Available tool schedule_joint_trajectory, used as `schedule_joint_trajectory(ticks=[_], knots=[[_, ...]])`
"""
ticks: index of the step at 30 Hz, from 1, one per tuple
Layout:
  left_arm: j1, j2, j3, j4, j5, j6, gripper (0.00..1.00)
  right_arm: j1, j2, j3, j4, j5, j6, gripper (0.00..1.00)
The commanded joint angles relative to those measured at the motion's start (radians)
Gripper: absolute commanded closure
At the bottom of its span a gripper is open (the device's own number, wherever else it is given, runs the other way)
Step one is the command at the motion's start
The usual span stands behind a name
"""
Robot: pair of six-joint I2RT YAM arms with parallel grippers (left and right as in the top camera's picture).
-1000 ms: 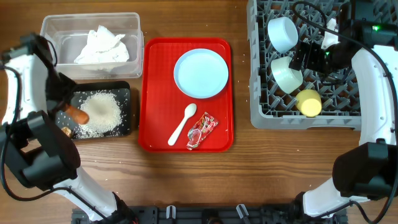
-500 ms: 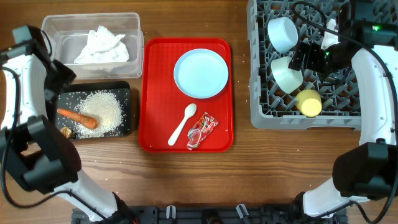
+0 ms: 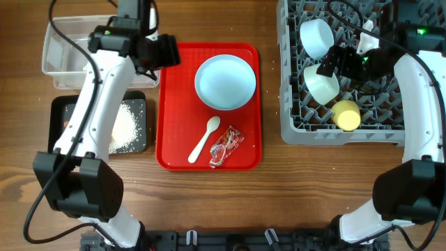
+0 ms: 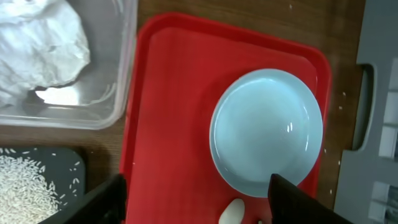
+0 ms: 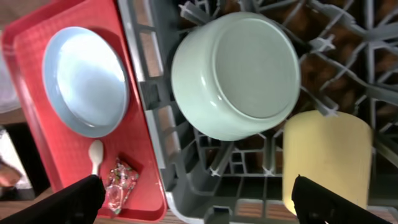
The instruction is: Sort waste into correct bins and load items into the dishwasher rack
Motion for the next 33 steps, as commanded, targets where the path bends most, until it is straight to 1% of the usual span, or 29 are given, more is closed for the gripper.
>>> schedule_joint_trajectory(ticks=[1,3,5,7,10,11,13,15,16,20,22,24,27,30,31,33], knots=[[-0.084,-0.002,0.008,-0.018,0.005,0.163,0.26,0.002,-0.022,0.016,-0.003,-0.047,0.0,0.0],[-0.123,-0.002,0.008,-0.036,0.005,0.199,0.25,0.002,-0.022,0.016,0.0,-0.048,-0.001,0.0],[-0.159,0.001,0.006,-0.069,0.005,0.199,0.2,0.03,-0.022,0.016,0.028,-0.131,-0.098,0.05],[-0.171,0.013,0.005,-0.085,0.005,0.199,0.2,0.07,-0.022,0.016,0.052,-0.137,-0.102,0.05],[-0.196,0.06,0.001,-0.092,0.013,0.2,0.2,0.187,-0.028,0.016,0.108,-0.137,-0.104,0.05],[-0.21,0.073,0.001,-0.094,0.043,0.227,0.2,0.229,-0.037,0.016,0.129,-0.137,-0.103,0.05],[-0.238,0.089,0.001,-0.111,0.094,0.255,0.2,0.261,-0.047,0.016,0.144,-0.136,-0.101,0.05],[-0.283,0.107,-0.014,-0.154,0.094,0.274,0.2,0.265,-0.05,0.016,0.152,-0.136,-0.112,0.01],[-0.299,0.117,-0.029,-0.164,0.095,0.274,0.2,0.264,-0.05,0.016,0.152,-0.134,-0.142,0.0],[-0.387,0.154,-0.105,-0.174,0.093,0.33,0.22,0.257,-0.05,0.016,0.159,-0.124,-0.157,0.0],[-0.418,0.155,-0.139,-0.158,0.056,0.33,0.21,0.257,-0.05,0.016,0.158,-0.124,-0.156,0.0],[-0.423,0.155,-0.179,-0.119,0.05,0.329,0.2,0.257,-0.05,0.016,0.159,-0.124,-0.156,0.0],[-0.423,0.159,-0.244,-0.044,0.092,0.333,0.21,0.257,-0.049,0.016,0.164,-0.124,-0.156,0.0],[-0.423,0.206,-0.257,-0.051,0.094,0.356,0.22,0.257,-0.049,0.016,0.166,-0.124,-0.156,0.0],[-0.423,0.239,-0.257,-0.066,0.101,0.383,0.23,0.257,-0.049,0.016,0.167,-0.124,-0.156,0.0],[-0.43,0.277,-0.257,-0.084,0.138,0.408,0.25,0.257,-0.049,0.016,0.166,-0.12,-0.157,0.0]])
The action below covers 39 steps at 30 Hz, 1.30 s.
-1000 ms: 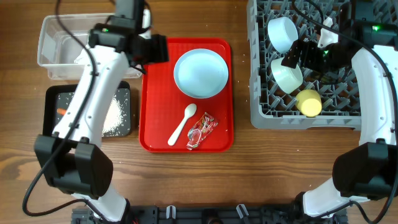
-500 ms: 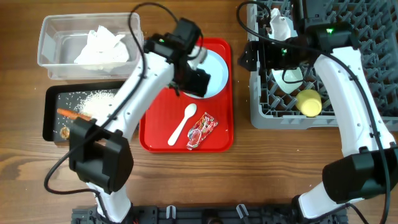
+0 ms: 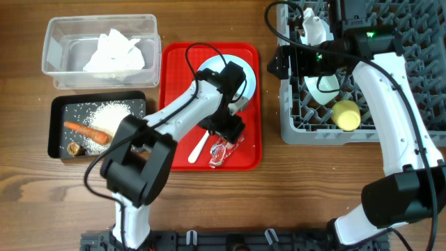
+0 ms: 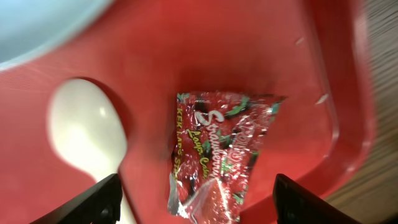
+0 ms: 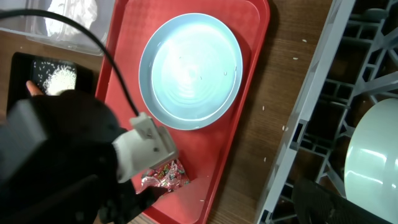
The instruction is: Sort waste into correct bins and load items into the dishwasher rack
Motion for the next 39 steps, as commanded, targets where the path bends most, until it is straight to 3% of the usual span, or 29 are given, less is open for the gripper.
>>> schedule_joint_trajectory(ticks=[1,5,7,9,10,14,18,23,27,33,37,38,39], knots=[[-0.016,0.069,-0.014,-0.017,0.063,0.06,0.25,-0.005,-0.027,0.016,0.005,0.0,-0.021,0.0],[-0.058,0.075,-0.014,-0.033,0.067,0.018,0.27,-0.005,-0.027,0.016,0.013,0.018,-0.021,0.0],[-0.077,0.083,-0.019,-0.045,0.062,-0.035,0.36,-0.005,-0.027,0.016,0.011,0.024,-0.021,0.0],[-0.08,0.085,-0.055,0.0,0.047,-0.106,0.72,-0.005,-0.027,0.016,0.014,0.024,-0.02,0.0],[-0.079,0.085,-0.075,0.023,0.007,-0.16,0.96,-0.005,-0.027,0.016,0.016,0.028,-0.021,0.0],[-0.079,0.085,-0.078,0.021,-0.125,-0.294,0.96,-0.005,-0.027,0.016,0.017,0.043,-0.021,0.0],[-0.079,0.084,-0.037,-0.008,-0.153,-0.32,0.96,-0.005,-0.027,0.016,0.018,0.043,-0.021,0.0],[-0.023,0.066,0.279,-0.192,-0.314,-0.322,0.96,-0.005,-0.027,0.016,0.014,0.043,-0.02,0.0],[0.134,0.006,0.473,-0.286,-0.314,-0.323,0.96,-0.005,-0.027,0.016,0.007,0.054,-0.02,0.0],[0.394,-0.103,0.48,-0.177,-0.313,-0.332,0.96,-0.005,-0.027,0.016,0.009,0.053,-0.019,0.0],[0.476,-0.124,0.48,-0.095,-0.268,-0.343,0.96,-0.005,-0.027,0.016,0.007,0.053,-0.017,0.01],[0.473,-0.116,0.48,-0.101,-0.184,-0.303,0.95,-0.005,-0.027,0.016,0.008,0.053,-0.017,0.0],[0.462,-0.111,0.48,-0.114,-0.135,-0.267,0.85,-0.005,-0.027,0.016,0.01,0.053,-0.017,0.0]])
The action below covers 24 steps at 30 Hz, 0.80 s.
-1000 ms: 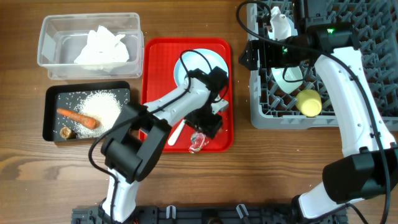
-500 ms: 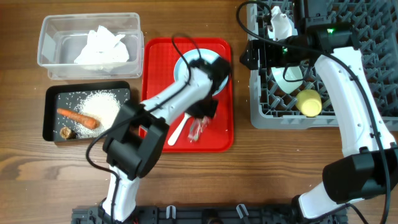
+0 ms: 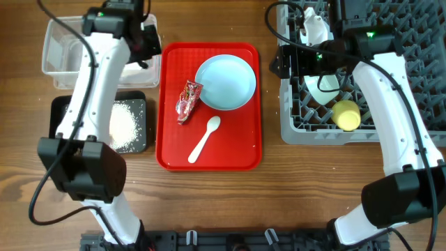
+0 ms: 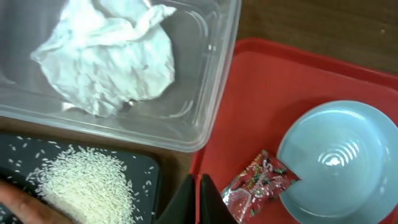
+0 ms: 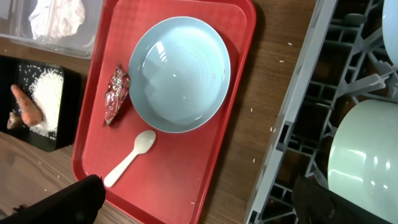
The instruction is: Sort waste into correct bins and load items into the dishwasher rack
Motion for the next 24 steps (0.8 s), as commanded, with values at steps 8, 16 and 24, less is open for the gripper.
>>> schedule_joint_trajectory(ticks=[8,16,24], knots=[[-0.106,0.146,-0.151,-0.093,0.154,0.197,0.32,-0.005,-0.027,0.016,-0.005,0.016,-0.02,0.0],[-0.111,0.179,-0.31,0.174,0.177,0.329,0.18,-0.005,-0.027,0.016,-0.012,0.029,-0.019,0.0],[-0.141,0.238,-0.31,0.18,0.237,0.362,0.1,-0.005,-0.027,0.016,-0.02,0.029,-0.02,0.0]])
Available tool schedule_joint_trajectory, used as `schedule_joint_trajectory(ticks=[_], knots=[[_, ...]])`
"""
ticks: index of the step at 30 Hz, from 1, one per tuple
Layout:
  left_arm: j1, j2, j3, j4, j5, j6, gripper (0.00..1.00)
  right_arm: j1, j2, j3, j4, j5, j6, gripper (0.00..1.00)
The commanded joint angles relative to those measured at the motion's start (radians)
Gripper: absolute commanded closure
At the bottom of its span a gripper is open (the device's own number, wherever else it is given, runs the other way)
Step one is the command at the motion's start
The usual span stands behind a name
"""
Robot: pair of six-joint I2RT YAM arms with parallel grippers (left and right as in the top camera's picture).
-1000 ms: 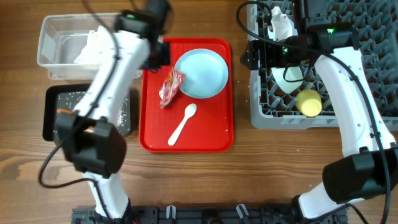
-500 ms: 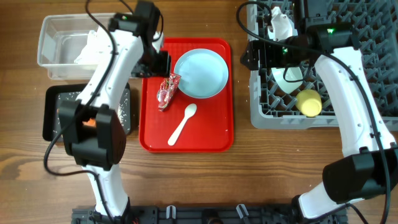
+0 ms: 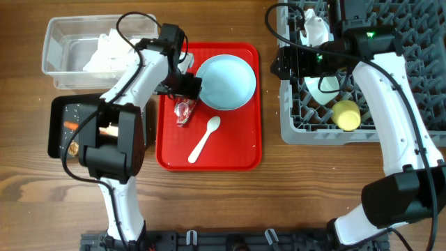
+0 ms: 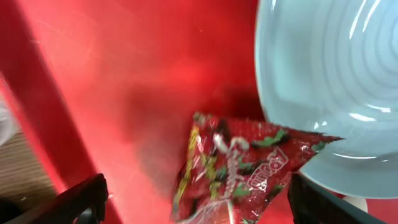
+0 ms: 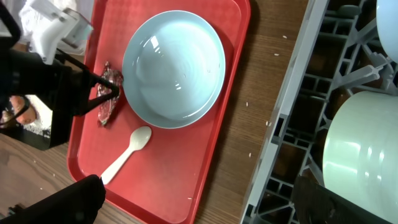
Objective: Sort waste into correct bins and load items into the dishwasher rack
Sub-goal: 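Carry the red wrapper to the clear bin and release it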
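A crumpled red candy wrapper point(image 3: 182, 110) lies on the red tray point(image 3: 237, 150), against the left rim of the light blue bowl point(image 3: 225, 81). My left gripper point(image 3: 183, 97) hangs low over it, open. In the left wrist view the wrapper point(image 4: 242, 171) lies between the spread fingers point(image 4: 81, 199), touching the bowl point(image 4: 329, 81). A white spoon point(image 3: 204, 139) lies below the bowl. My right gripper point(image 3: 279, 66) is open and empty by the left edge of the grey dish rack point(image 3: 348, 132). Its view shows the bowl point(image 5: 174, 68), the wrapper point(image 5: 107, 93) and the spoon point(image 5: 124, 155).
A clear bin point(image 3: 52, 66) holding white tissue point(image 3: 111, 49) stands at the back left. Below it is a black tray point(image 3: 59, 104) partly hidden by my left arm. The rack holds white cups point(image 3: 324, 84) and a yellow cup point(image 3: 346, 115).
My left gripper was shut, high up between the clear bin and the tray. It is now open and low over the wrapper beside the bowl. The right arm has not moved.
The wrapper first lay at the tray's lower right by the spoon, with my left gripper open over the tray's top left. Then that gripper was open right over the wrapper. Later the wrapper lay left of the bowl with the gripper shut near the bin. Now it is open over the wrapper.
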Motion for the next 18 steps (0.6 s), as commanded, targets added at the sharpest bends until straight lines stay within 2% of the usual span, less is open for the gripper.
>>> schedule_joint_trajectory(ticks=[1,5,6,7,8,9,10,12,16,18], knots=[[-0.034,0.058,-0.006,-0.024,0.06,0.042,0.14,-0.005,-0.026,0.016,-0.003,0.011,-0.019,0.0],[-0.069,0.071,-0.018,-0.05,0.06,0.042,0.27,-0.005,-0.026,0.016,-0.004,0.011,-0.019,0.0],[-0.075,0.071,-0.033,-0.045,0.06,0.042,0.35,-0.005,-0.026,0.016,-0.004,0.011,-0.019,0.0],[-0.077,0.071,-0.054,-0.035,0.059,0.042,0.5,-0.005,-0.026,0.016,-0.004,0.011,-0.019,0.0],[-0.077,0.071,-0.082,-0.018,0.059,0.04,0.74,-0.005,-0.026,0.016,-0.004,0.011,-0.02,0.0],[-0.077,0.071,-0.098,-0.005,0.058,0.031,0.89,-0.005,-0.026,0.016,-0.005,0.012,-0.02,0.0],[-0.077,0.071,-0.105,-0.001,0.058,-0.012,0.96,-0.005,-0.026,0.016,-0.005,0.012,-0.02,0.0],[-0.076,0.057,-0.082,-0.009,0.06,-0.121,0.96,-0.005,-0.026,0.016,-0.004,0.012,-0.02,0.0],[-0.075,-0.065,0.139,-0.129,0.075,-0.132,0.96,-0.005,-0.026,0.016,-0.004,0.011,-0.02,0.0],[-0.064,-0.136,0.236,-0.114,0.06,-0.132,0.96,-0.005,-0.026,0.016,0.001,0.011,-0.019,0.0]])
